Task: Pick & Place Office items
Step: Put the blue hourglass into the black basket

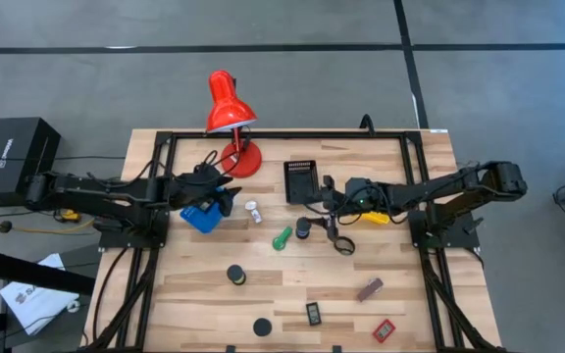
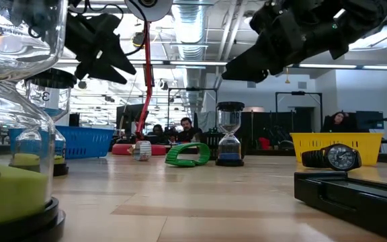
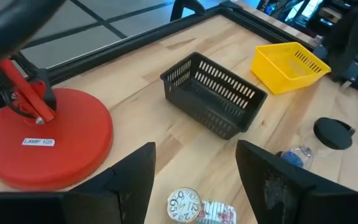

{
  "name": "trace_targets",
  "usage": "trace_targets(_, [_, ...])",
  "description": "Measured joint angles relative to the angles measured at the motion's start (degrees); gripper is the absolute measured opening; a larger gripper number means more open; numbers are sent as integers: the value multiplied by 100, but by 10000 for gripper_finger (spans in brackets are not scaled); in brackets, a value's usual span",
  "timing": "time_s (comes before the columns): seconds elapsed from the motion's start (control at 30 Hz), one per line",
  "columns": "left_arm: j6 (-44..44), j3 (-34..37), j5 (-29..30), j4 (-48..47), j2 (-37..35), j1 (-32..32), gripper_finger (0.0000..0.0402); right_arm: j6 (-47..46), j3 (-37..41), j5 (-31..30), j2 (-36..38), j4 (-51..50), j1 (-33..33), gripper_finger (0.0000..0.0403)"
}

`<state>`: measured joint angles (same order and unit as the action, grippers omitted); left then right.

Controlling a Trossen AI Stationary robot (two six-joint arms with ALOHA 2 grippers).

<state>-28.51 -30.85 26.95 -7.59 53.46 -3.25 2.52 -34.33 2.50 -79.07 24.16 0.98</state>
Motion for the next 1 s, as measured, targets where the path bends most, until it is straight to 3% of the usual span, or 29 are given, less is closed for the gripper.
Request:
trace_targets(0.43, [0,0,-1,180,-1,-4,215,44,0,48,0,-5,-355,249])
trace_targets(1.0, [173,0,-1,408,-1,-4,214,44,0,27,0,-12,-363,249])
